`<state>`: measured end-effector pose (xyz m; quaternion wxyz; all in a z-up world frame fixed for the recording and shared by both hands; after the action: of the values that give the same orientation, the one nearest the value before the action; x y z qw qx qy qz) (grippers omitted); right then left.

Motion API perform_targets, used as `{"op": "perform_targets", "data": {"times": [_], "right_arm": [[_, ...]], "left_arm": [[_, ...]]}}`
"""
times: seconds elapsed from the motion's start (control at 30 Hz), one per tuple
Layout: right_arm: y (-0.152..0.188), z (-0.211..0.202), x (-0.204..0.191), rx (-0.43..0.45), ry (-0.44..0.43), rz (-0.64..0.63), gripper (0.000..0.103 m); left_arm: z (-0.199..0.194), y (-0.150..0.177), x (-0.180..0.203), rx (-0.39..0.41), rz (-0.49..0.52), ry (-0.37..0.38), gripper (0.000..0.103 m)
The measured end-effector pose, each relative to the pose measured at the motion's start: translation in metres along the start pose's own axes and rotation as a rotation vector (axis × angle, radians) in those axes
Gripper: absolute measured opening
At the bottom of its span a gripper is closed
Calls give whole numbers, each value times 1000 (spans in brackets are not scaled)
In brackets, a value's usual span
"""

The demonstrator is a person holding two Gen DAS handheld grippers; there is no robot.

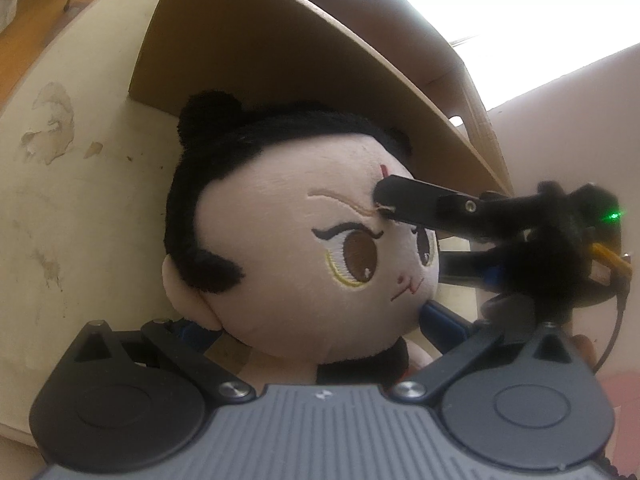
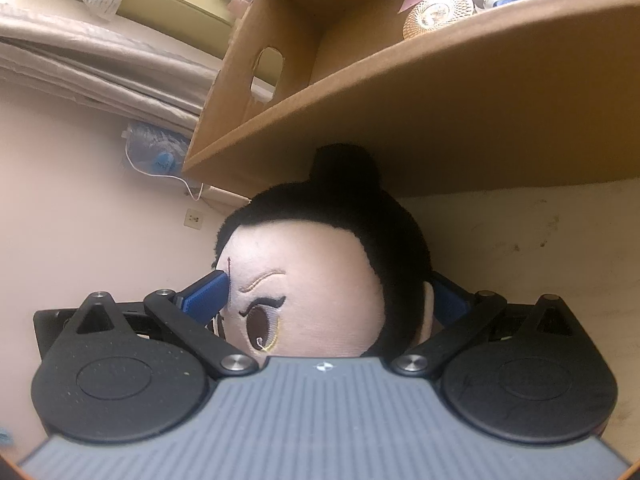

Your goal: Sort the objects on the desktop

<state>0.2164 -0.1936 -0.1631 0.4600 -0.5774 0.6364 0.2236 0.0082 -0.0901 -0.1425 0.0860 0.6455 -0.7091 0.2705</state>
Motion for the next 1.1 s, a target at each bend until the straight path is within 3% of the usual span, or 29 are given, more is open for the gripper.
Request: {"op": "perform_targets", "data": {"times": [0.2,0.5,0.8,1.1], "right_arm": [[2,8,5,-18,-31,60,102],[5,11,-14,-28,-5,34,102],[9,6,-48,-3,-14,-20,102],[16,-24,-77,32,-46,-102,102]], "left_arm": [[9,18,18,1,15,-31,103],[13,63,50,-1,24,-41,103],[-1,110,90,51,47,-38,103],[-27,182,147,125,88,-44,103]]}}
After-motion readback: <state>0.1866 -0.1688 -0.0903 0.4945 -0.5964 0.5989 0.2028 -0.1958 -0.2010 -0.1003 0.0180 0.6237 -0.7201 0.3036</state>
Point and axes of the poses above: each gripper's, at about its wrist camera, not at the fingertips, and z roughly the way its jaws point, x to its right, y to its underside, the point moved 9 cm from there along z, roughly the way its jaws point, and after that the axes turned 10 degrees about -y, right-handed, at the moved point
